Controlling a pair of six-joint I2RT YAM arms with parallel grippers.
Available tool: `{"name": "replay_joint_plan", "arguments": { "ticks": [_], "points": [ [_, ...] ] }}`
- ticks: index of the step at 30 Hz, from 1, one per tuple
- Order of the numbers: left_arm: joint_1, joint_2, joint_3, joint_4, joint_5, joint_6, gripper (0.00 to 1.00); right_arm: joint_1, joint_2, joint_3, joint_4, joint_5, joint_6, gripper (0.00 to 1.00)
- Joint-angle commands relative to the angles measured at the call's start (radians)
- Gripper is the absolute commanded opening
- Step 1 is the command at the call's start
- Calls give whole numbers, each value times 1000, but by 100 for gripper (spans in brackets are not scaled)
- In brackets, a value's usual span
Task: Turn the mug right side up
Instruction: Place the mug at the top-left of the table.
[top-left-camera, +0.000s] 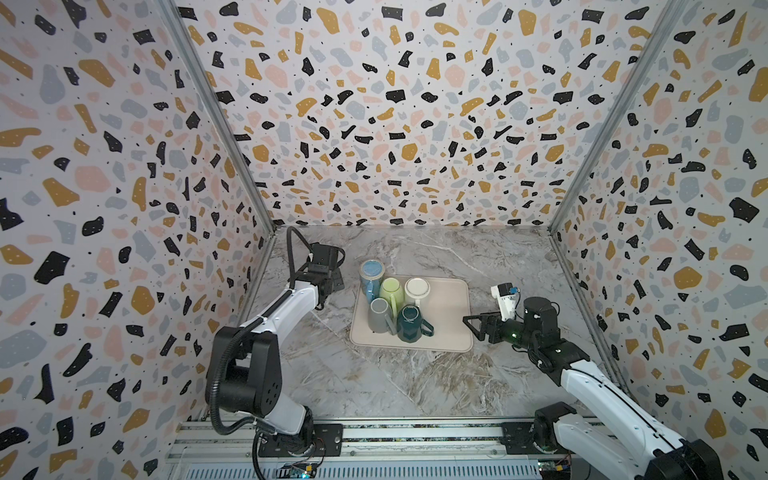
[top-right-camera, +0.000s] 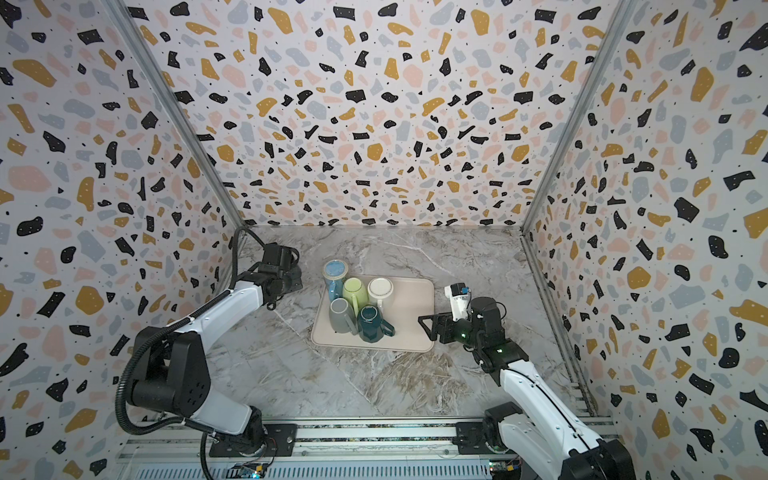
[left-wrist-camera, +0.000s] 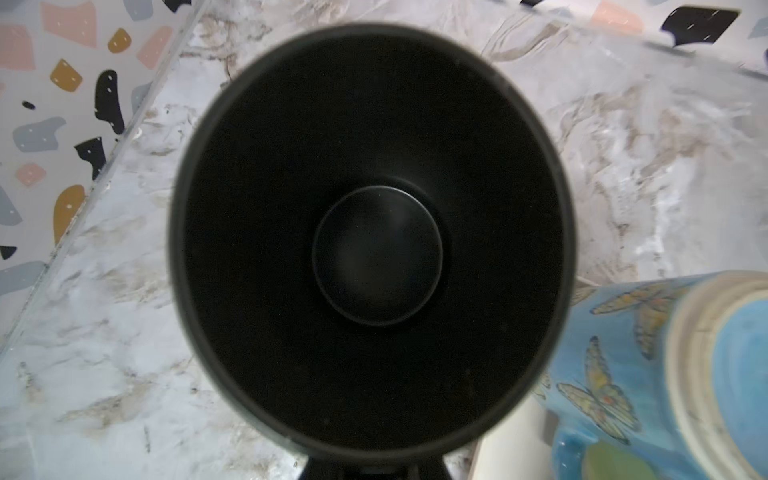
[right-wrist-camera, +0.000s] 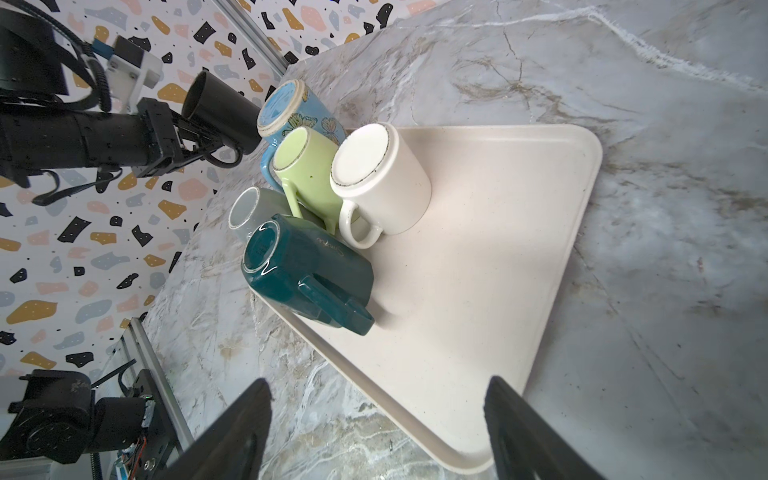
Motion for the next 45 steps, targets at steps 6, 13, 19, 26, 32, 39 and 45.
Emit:
{"name": "replay_joint_plan", "arguments": {
  "ticks": [6, 13, 19, 26, 32, 39, 45],
  "points": [
    [13, 31, 34, 97, -44, 7, 0, -2, -29, -8, -41, -16, -16, 82],
    [12, 54, 9, 110, -42, -1, 0, -2, -39, -12, -60, -21, -23, 82],
    [12, 68, -17, 120, -6, 2, 22, -1, -41, -4, -94, -26, -31, 82],
    [13, 20, -79, 143, 9, -3, 72, 3, -29, 1, -108, -27, -20, 82],
    [12, -121, -200, 181, 93, -42, 100, 54, 12, 33, -128, 28, -14, 82],
    [0, -389, -342, 141, 87, -23, 100, 280, 147, 175, -212, 207, -23, 81],
    [-80, -625, -443, 147, 184, -47, 100, 366, 316, 278, -235, 280, -47, 77]
  ]
}}
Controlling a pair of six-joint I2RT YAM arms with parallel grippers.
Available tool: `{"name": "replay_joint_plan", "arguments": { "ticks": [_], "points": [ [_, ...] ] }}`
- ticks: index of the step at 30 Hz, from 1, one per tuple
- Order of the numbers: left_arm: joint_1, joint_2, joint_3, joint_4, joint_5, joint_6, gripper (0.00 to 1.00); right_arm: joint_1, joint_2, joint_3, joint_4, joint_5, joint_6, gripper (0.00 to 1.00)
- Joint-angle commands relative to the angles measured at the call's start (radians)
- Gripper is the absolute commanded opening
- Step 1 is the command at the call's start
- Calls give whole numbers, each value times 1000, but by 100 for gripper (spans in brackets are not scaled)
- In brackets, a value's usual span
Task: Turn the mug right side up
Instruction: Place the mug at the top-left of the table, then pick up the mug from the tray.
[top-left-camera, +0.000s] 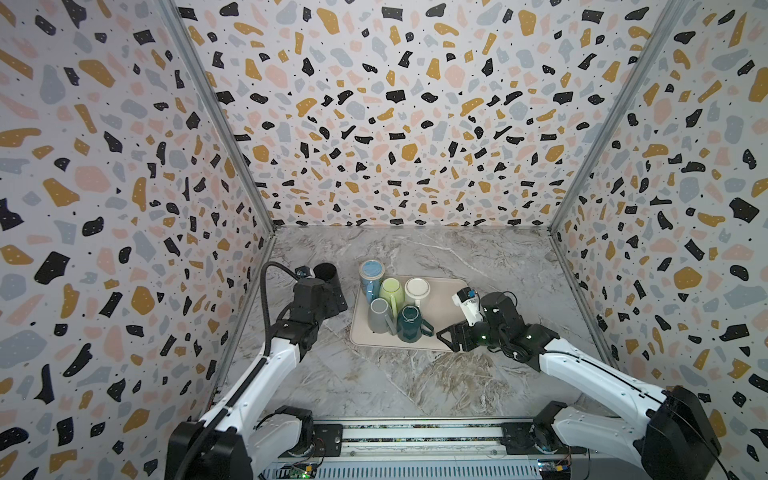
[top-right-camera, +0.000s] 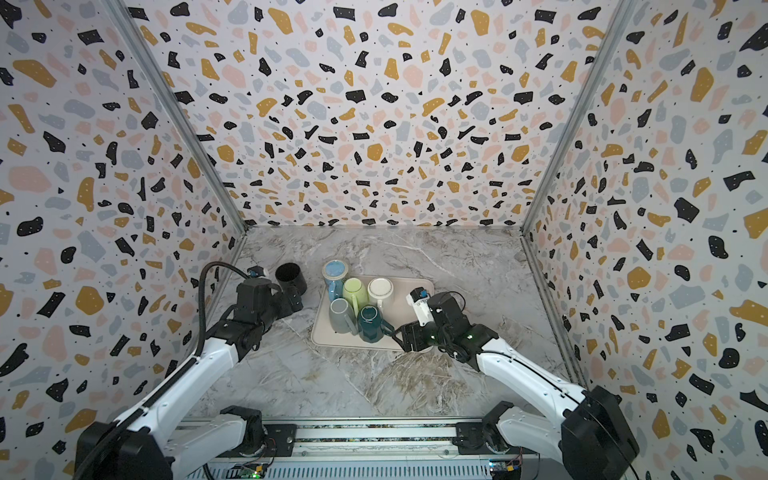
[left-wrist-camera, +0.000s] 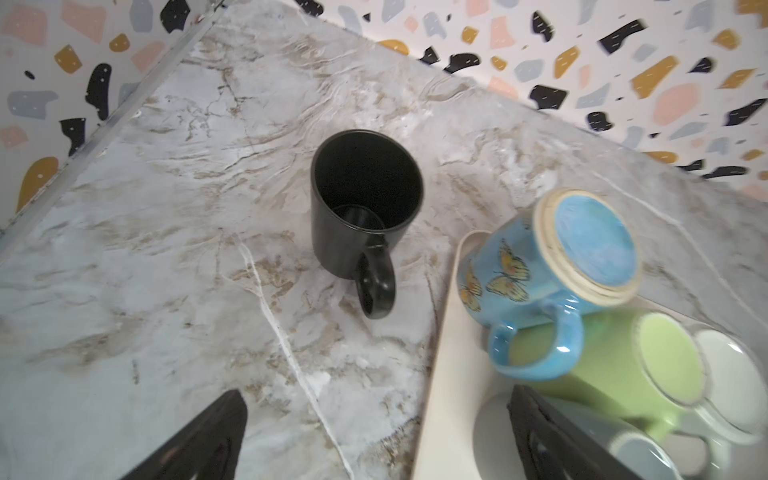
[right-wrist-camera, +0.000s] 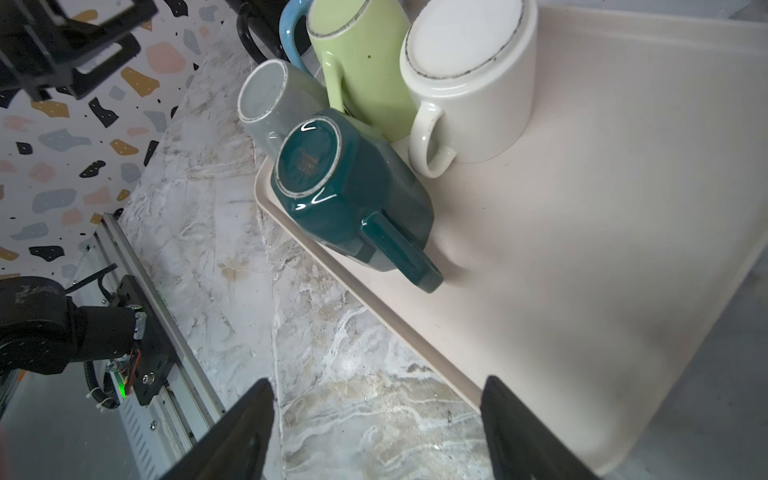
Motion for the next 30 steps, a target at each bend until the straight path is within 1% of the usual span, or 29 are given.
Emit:
{"name": "replay_joint_plan", "arguments": {
  "ticks": [1, 4, 7, 10, 13, 16, 19, 22, 25, 28, 30],
  "points": [
    [-40, -79, -28, -4, 75, -12, 100, 25, 72, 66, -55, 82, -27, 77],
    [-59, -130, -35, -30, 150, 1, 100, 61, 135, 123, -62, 116, -53, 76],
    [-147, -152, -15, -68, 132, 21, 100, 91, 175, 161, -67, 145, -81, 74],
    [-228, -169, -29, -45, 167, -3, 100, 109, 199, 178, -50, 158, -115, 74],
    [-288, -175, -24, -58, 165, -6, 100, 120, 222, 197, -52, 185, -162, 74],
    [-330, -190, -28, -59, 154, -3, 100, 126, 239, 214, -59, 213, -191, 74],
    [-358, -194, -24, -72, 133, 11, 100, 132, 241, 216, -46, 218, -214, 74],
    [-375, -189, -11, -109, 29, 36, 100, 132, 233, 201, -16, 213, -224, 74],
    [-374, -189, -21, -91, 33, 29, 100, 132, 233, 175, 21, 224, -229, 74],
    [-374, -176, -48, -49, 5, 12, 100, 132, 249, 160, 52, 228, -237, 74],
    [-374, -152, -38, -51, -19, 14, 100, 130, 274, 174, 45, 215, -236, 74]
  ]
}}
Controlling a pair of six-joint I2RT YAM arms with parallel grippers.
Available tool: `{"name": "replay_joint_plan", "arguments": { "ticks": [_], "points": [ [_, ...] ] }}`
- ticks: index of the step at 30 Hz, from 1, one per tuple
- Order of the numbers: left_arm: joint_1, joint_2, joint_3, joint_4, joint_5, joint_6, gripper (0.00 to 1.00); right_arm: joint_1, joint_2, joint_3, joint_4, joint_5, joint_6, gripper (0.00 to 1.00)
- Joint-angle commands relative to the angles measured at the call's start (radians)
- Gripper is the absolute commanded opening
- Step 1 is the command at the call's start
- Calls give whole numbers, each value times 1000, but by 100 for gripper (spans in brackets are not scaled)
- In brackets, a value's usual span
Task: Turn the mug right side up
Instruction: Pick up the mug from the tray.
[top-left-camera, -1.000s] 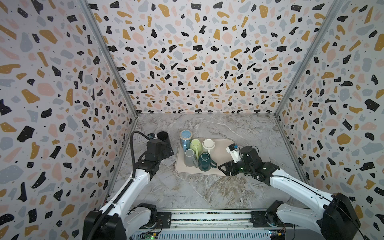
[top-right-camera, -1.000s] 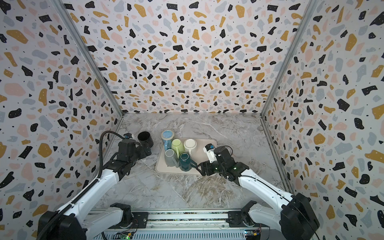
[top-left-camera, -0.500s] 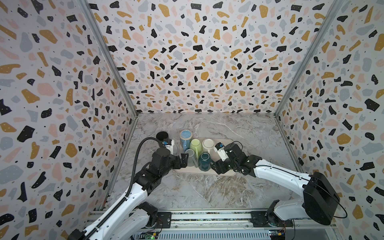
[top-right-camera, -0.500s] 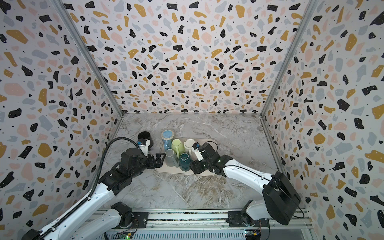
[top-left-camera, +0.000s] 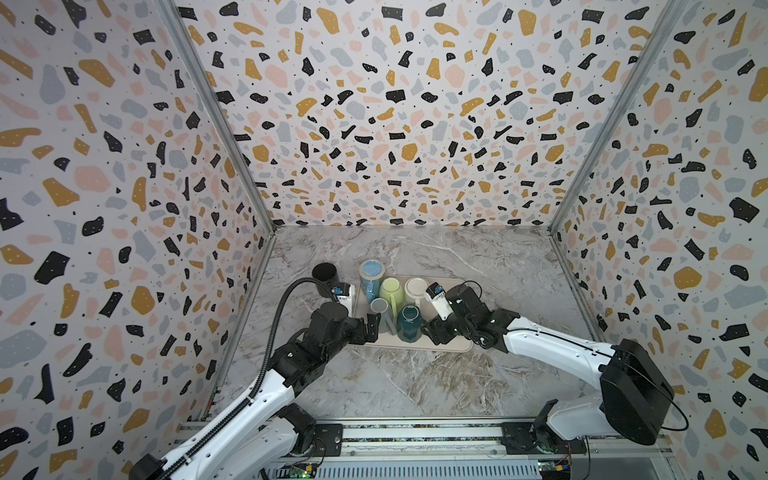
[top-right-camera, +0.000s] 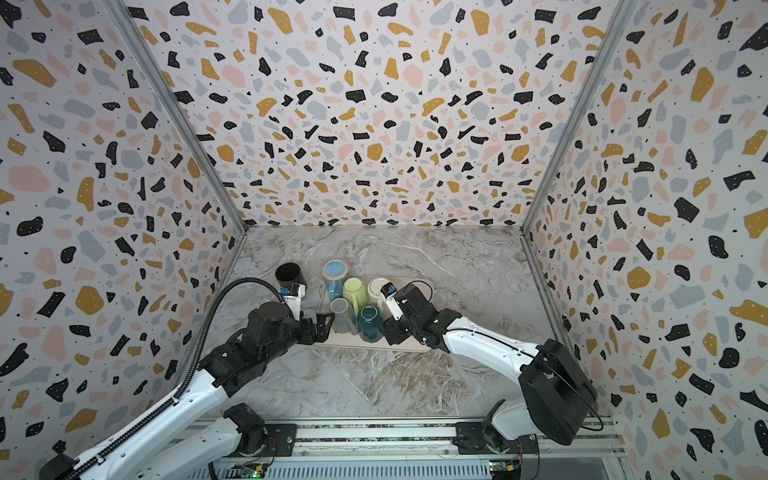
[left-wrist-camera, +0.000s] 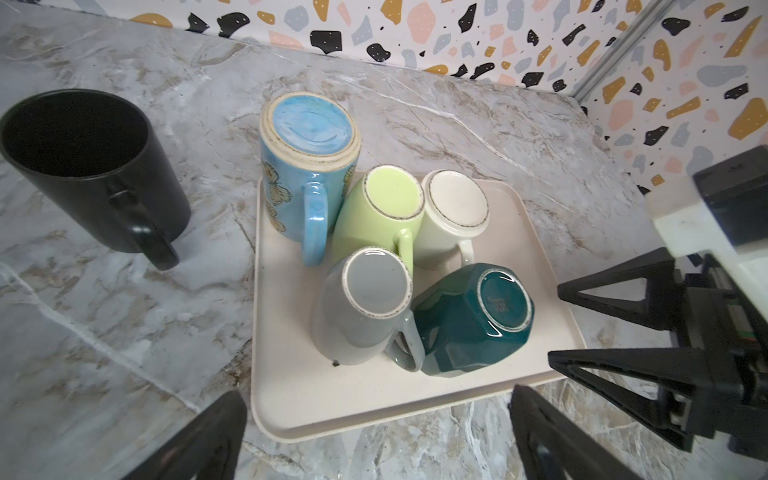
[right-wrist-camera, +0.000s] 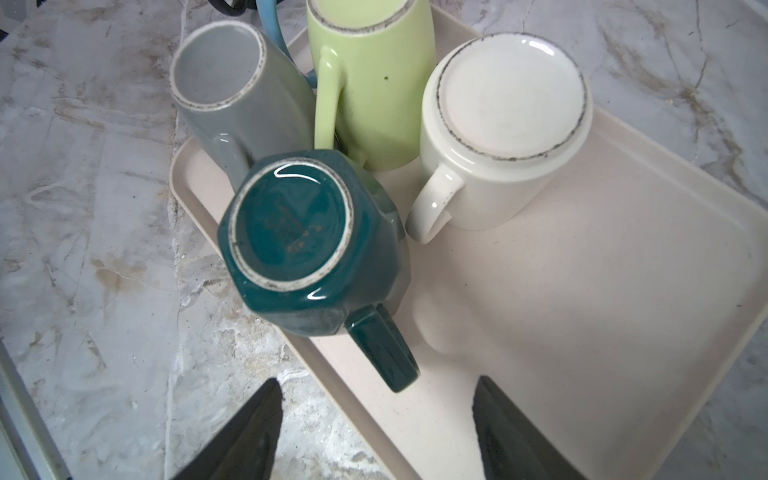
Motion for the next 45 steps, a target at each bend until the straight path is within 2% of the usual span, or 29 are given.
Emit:
{"name": "replay_joint_plan", "arguments": {
  "ticks": [1, 5, 9, 22, 45],
  "points": [
    [-5, 30, -3, 35, -59, 4, 100, 2, 30, 14, 14, -5, -16, 73],
    [-5, 71, -10, 87, -41, 11, 100, 2, 85, 58, 22, -53, -30, 74],
    [-7, 108, -17, 111, -35, 6, 100, 2, 122, 78, 20, -21, -41, 73],
    [-7, 106, -48, 110, -121, -7, 100, -12, 178, 120, 13, -79, -71, 71],
    [-16, 57, -85, 142, -108, -8, 100, 29, 114, 99, -88, -62, -18, 45]
  ]
}}
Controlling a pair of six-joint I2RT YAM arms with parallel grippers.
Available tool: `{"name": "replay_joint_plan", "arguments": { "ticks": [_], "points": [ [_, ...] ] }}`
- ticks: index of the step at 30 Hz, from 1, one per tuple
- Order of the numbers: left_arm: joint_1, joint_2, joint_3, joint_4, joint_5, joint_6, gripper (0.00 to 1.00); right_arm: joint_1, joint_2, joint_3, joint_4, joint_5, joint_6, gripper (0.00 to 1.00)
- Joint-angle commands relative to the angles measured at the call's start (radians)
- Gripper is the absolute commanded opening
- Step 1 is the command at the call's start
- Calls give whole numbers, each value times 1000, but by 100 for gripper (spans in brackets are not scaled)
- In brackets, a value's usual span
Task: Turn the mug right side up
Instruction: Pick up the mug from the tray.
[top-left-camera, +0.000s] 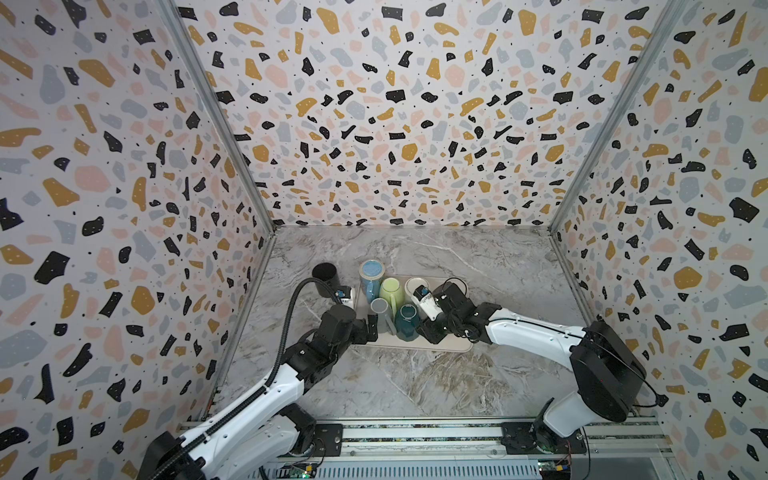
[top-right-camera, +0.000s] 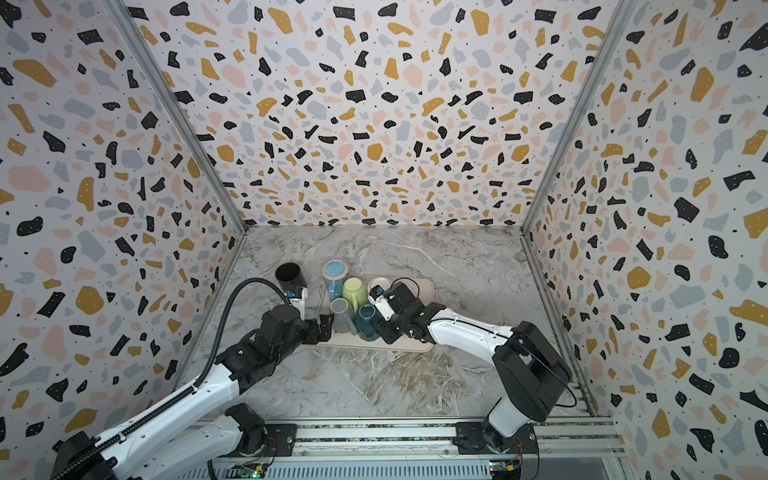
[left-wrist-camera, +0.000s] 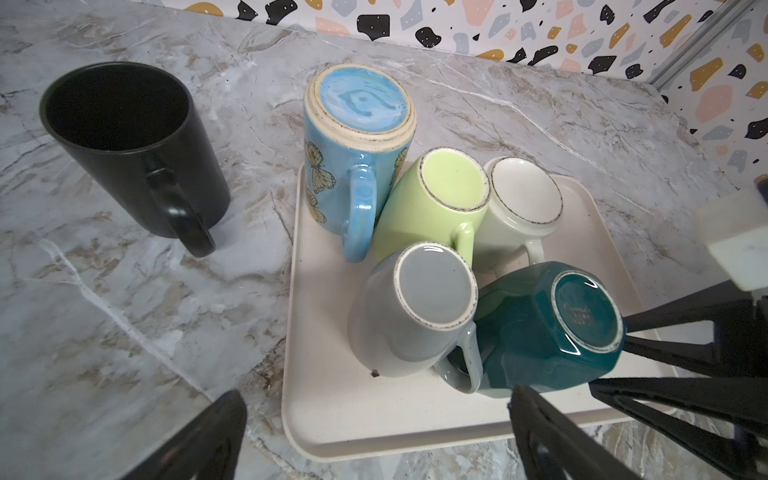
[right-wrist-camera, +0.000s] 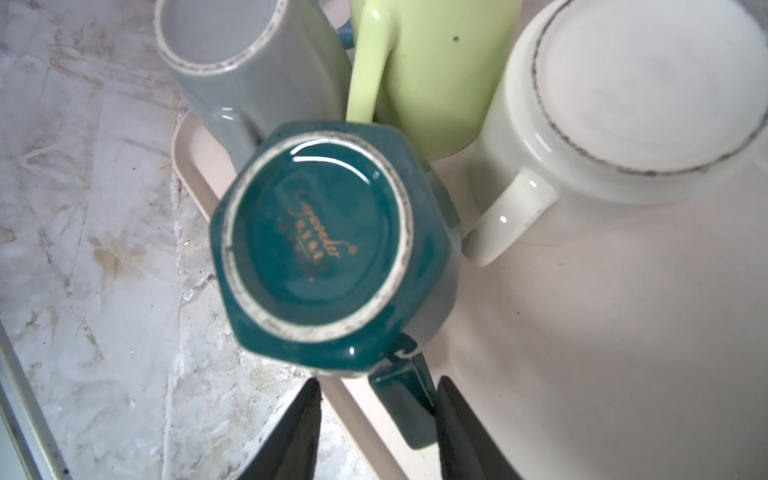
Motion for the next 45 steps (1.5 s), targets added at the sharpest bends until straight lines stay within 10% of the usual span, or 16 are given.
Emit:
{"name": "replay_joint_plan", "arguments": {
  "ticks": [1, 45],
  "points": [
    [-5, -17, -7, 27, 0, -2, 100, 17, -30, 17, -78, 33, 20, 45],
    [-5, -84, -57, 1, 33, -21, 100, 75, 151, 270, -337, 204, 22, 21]
  ]
}}
